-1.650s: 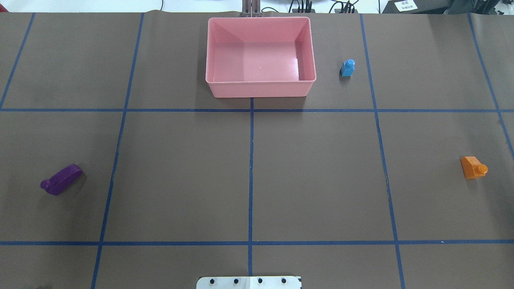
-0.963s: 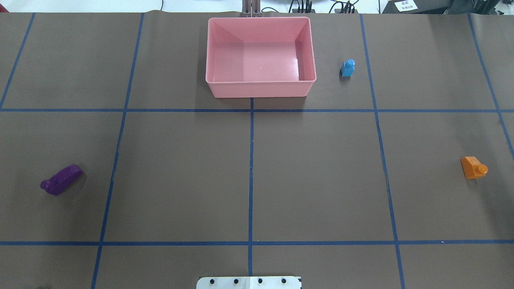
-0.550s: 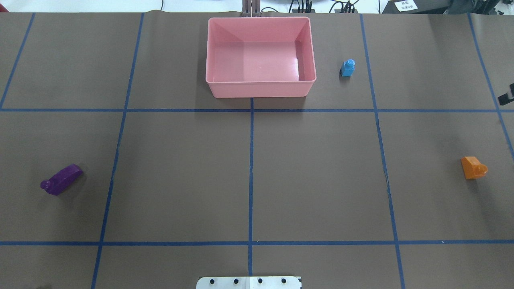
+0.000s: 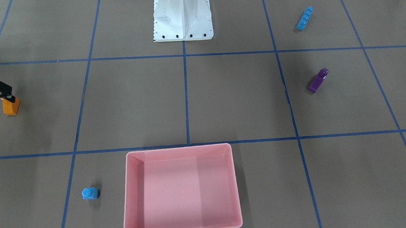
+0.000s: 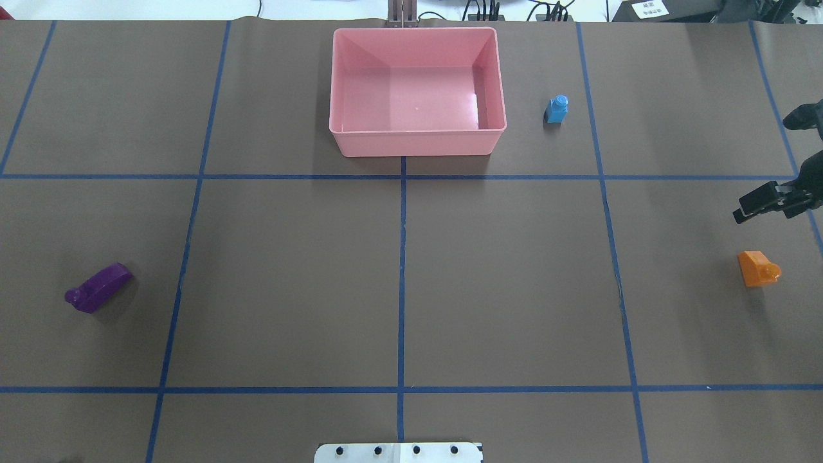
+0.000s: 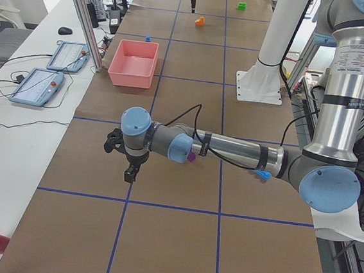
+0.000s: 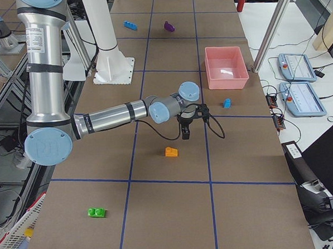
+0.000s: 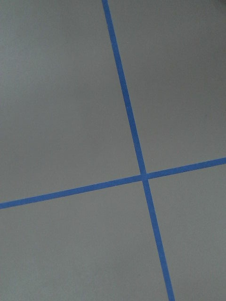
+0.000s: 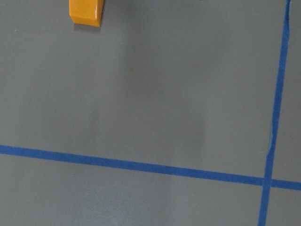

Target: Put all blocks into box

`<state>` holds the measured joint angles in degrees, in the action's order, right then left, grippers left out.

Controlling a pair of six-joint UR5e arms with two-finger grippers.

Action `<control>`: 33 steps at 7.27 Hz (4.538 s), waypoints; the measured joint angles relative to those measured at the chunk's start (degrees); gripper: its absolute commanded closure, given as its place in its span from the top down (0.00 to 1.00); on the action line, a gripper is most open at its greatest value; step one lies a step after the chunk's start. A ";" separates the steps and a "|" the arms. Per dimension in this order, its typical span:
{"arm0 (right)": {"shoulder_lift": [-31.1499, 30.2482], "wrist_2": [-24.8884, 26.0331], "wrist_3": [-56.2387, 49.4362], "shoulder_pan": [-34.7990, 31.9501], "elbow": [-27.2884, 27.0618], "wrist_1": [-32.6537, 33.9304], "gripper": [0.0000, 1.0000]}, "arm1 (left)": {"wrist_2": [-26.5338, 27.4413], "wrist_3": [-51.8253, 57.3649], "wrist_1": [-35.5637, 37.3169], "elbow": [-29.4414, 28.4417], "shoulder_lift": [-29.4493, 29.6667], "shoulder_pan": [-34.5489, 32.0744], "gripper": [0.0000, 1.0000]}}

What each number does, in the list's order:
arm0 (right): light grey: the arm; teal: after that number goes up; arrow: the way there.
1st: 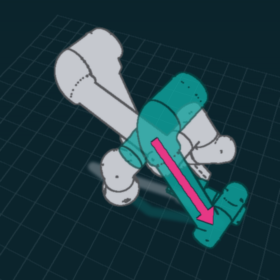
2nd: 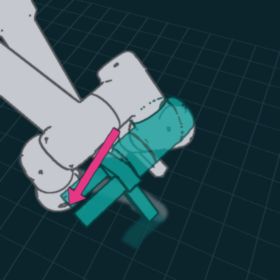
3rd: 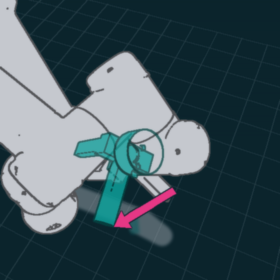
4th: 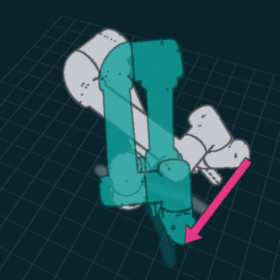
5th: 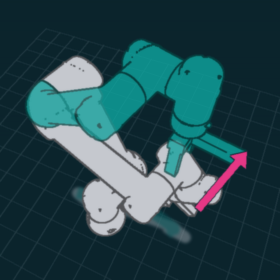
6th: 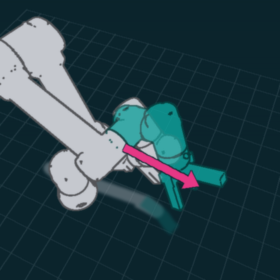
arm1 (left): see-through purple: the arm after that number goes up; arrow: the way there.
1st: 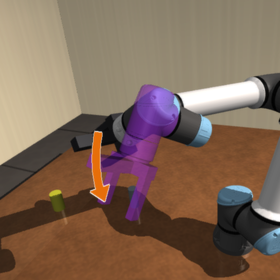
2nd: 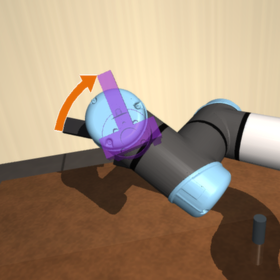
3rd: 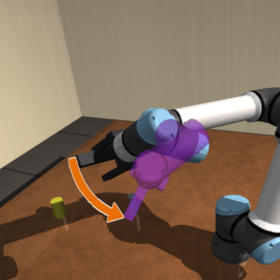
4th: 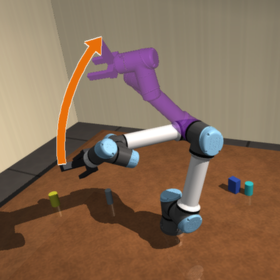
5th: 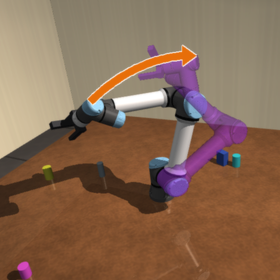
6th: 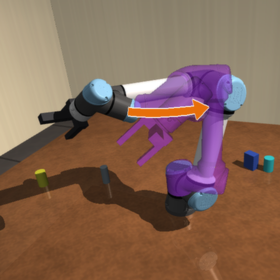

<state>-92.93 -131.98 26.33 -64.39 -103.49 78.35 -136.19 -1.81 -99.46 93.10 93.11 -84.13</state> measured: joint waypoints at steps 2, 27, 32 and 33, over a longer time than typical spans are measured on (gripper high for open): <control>-0.36 1.63 -0.14 2.45 2.70 -0.46 1.00 | 0.11 -1.50 -1.46 -0.10 0.11 0.41 1.00; 40.23 -6.64 33.00 0.85 4.87 27.00 0.00 | 19.29 -29.15 -16.84 13.60 -9.65 41.81 0.99; 49.88 -6.12 37.14 3.88 15.73 24.03 0.00 | 19.29 -27.82 -16.86 10.33 -9.04 42.22 0.26; 51.96 -5.81 37.19 4.22 19.22 21.68 0.00 | 19.29 -27.81 -16.86 10.14 -9.03 42.61 0.06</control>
<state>-40.97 -137.79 63.52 -60.17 -84.27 100.03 -116.90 -29.62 -116.32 103.24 84.08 -41.51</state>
